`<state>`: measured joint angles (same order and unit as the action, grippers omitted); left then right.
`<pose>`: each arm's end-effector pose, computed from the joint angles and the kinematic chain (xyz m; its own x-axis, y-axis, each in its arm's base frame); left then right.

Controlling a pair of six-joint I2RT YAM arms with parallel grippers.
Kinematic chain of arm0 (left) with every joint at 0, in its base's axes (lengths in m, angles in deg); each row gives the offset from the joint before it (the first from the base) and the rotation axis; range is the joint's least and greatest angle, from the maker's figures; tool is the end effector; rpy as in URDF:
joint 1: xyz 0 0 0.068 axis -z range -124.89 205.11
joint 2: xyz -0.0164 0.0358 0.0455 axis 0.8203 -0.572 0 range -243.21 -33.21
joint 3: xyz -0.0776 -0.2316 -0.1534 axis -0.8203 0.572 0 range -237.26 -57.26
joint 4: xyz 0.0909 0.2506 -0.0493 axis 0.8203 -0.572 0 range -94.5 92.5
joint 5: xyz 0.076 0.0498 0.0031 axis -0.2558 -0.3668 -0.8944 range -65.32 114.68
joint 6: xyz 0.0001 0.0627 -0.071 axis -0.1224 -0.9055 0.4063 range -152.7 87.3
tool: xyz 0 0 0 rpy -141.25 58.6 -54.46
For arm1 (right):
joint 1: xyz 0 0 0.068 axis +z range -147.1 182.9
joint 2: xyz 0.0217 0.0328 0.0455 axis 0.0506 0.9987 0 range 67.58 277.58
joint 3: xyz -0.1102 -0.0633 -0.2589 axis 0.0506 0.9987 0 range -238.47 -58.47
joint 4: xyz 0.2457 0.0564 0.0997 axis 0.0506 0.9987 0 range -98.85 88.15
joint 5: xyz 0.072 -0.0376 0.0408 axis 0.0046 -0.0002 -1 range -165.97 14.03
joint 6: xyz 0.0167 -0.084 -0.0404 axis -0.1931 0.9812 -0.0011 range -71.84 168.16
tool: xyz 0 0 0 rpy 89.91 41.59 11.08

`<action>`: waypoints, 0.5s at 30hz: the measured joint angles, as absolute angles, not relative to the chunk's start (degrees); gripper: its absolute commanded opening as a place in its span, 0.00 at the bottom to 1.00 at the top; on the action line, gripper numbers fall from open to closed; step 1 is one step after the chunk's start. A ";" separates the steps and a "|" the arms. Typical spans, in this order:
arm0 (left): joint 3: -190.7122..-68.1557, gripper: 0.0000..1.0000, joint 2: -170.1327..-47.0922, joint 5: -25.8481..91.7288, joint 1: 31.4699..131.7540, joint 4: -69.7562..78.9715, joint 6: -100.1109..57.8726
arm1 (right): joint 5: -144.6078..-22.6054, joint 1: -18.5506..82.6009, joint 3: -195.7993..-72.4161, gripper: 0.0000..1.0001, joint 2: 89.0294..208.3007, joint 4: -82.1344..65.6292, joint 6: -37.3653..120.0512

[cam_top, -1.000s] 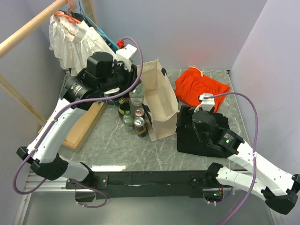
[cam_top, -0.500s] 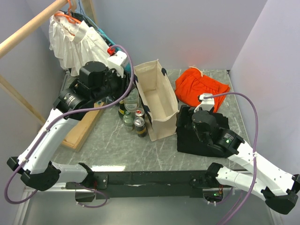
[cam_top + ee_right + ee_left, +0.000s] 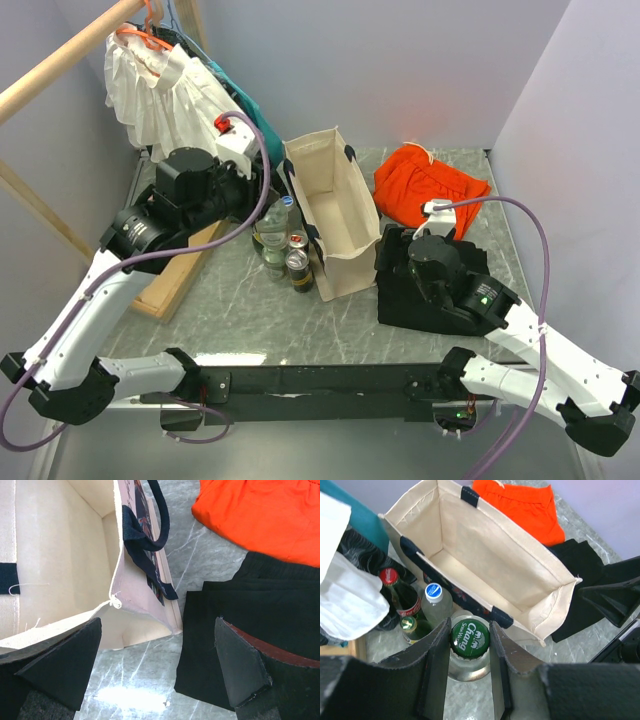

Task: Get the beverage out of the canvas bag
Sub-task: Place the drink at the center of the board.

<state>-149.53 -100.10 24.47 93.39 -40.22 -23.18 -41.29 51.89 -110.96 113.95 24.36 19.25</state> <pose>0.2102 -0.1654 0.4871 -0.3329 0.0520 -0.9415 0.5695 0.8069 -0.1568 0.1698 0.1209 0.3374 -0.4009 0.1448 -0.9046 -0.1080 0.9731 0.2036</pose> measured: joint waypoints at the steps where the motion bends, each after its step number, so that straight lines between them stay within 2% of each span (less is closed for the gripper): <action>1: -149.18 0.01 -99.75 24.30 93.42 -40.35 -23.03 | -41.29 51.89 -110.96 1.00 113.95 24.39 19.25; 15: -144.33 0.01 -95.58 23.58 93.42 -40.39 -21.34 | -41.09 51.89 -110.96 1.00 114.39 24.67 19.34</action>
<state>-144.33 -95.58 23.58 93.42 -40.39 -21.34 -41.09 51.89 -110.96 114.39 24.67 19.34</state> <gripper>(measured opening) 0.375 0.999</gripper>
